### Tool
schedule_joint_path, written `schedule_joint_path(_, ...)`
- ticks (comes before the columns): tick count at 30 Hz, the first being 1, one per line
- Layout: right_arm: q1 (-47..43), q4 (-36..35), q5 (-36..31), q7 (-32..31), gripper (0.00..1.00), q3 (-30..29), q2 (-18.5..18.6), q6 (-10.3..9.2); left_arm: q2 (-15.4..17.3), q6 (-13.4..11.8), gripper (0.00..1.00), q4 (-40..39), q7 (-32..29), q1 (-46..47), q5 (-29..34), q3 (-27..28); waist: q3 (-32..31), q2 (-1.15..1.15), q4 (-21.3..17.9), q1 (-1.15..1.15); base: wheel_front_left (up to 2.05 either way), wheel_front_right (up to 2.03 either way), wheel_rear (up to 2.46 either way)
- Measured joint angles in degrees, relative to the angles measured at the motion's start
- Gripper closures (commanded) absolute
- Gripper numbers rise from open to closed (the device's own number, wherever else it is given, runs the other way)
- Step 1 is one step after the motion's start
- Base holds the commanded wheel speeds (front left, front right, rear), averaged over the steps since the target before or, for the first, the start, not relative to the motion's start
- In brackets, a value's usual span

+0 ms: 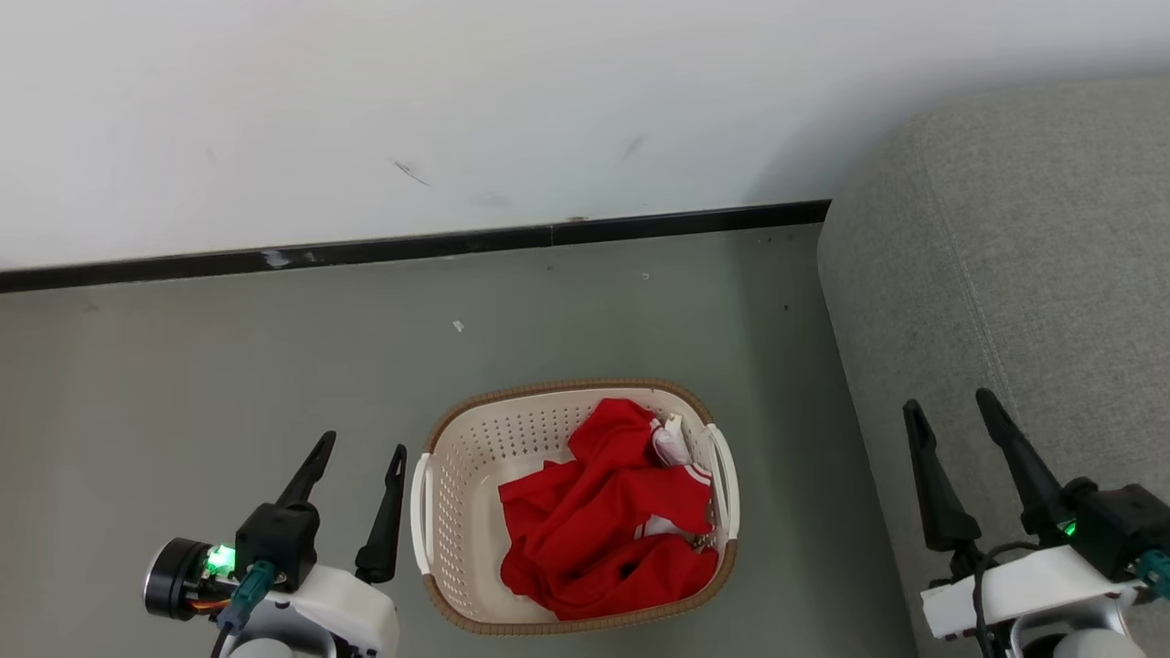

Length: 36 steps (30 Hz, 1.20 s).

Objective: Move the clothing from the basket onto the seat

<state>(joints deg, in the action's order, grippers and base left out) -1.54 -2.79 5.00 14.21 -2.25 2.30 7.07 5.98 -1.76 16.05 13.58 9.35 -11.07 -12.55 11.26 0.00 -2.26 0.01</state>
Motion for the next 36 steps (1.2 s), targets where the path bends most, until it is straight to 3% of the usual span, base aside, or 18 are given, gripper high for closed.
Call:
schedule_joint_path(21,9.5,-6.0,2.2,0.4,0.00,-2.5,0.0,0.00,1.1,4.0,0.00,9.2,-3.0,13.9,5.1,-5.7,12.9,0.00,-4.8,0.00,0.00,0.00,0.00)
schedule_joint_path(36,17.8,-7.7,5.5,0.4,0.00,-1.9,0.0,0.00,2.4,5.3,0.00,16.4,-3.6,19.6,8.7,-8.8,22.2,0.00,-9.1,0.00,0.00,0.00,0.00)
